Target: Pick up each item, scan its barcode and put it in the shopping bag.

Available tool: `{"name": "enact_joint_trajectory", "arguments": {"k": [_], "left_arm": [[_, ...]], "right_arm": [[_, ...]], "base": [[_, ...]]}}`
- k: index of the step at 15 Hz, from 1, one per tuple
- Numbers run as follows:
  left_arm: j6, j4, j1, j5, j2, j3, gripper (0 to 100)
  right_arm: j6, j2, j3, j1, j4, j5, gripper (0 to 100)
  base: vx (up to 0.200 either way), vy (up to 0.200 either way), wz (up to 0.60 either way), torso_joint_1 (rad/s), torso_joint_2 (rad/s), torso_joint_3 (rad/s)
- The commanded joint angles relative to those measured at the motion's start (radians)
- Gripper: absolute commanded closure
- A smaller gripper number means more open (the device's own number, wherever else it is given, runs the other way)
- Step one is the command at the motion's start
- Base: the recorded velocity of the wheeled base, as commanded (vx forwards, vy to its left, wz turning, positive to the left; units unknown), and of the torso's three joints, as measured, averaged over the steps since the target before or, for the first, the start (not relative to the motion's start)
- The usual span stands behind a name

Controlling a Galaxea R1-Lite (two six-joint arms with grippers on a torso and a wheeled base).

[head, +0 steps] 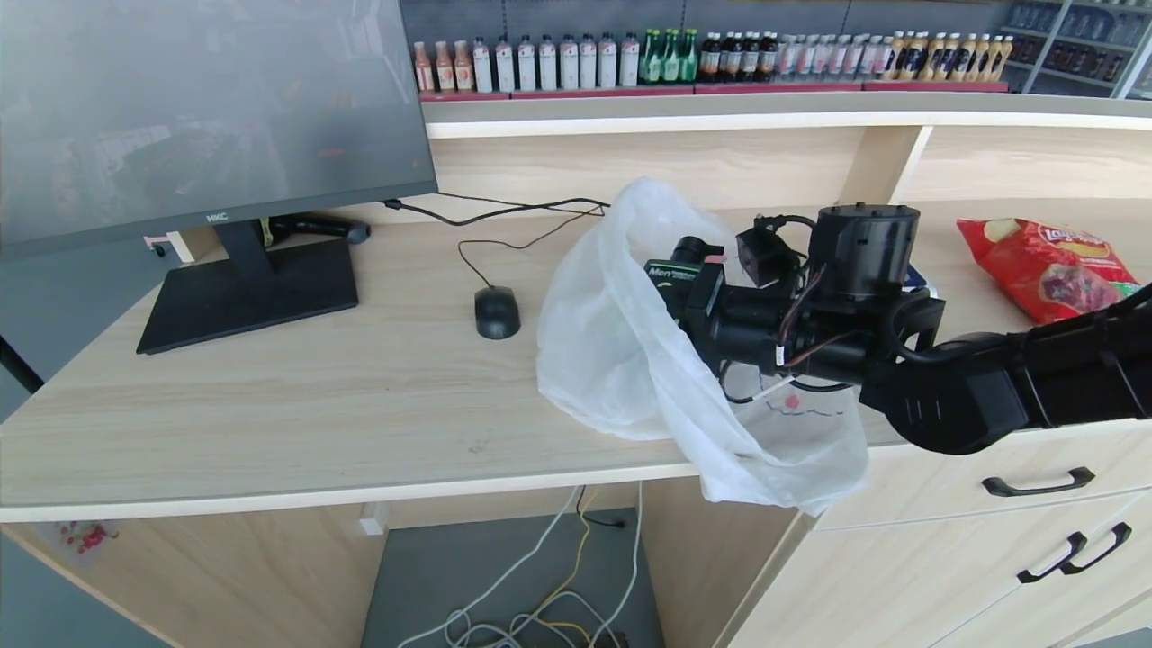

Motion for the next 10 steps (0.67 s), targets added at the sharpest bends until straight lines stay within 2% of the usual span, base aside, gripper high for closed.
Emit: {"name": "enact_joint_trajectory", "arguments": {"k": [1, 4, 10], "left_arm": [[0.0, 0.0, 0.0, 0.0, 0.0, 0.0, 0], [0.0, 0.0, 0.0, 0.0, 0.0, 0.0, 0], [0.0, 0.0, 0.0, 0.0, 0.0, 0.0, 0]], "right_arm": [[0.0, -0.013, 0.014, 0.037, 0.001, -0.002, 100], [-0.005, 0.007, 0.012, 0.074, 0.001, -0.005, 100], [-0.003, 0.044, -0.011, 0.054, -0.001, -0.006, 100]], "base": [[0.0, 0.0, 0.0, 0.0, 0.0, 0.0], [0.0, 0.0, 0.0, 0.0, 0.0, 0.0], [0.0, 0.0, 0.0, 0.0, 0.0, 0.0]]}}
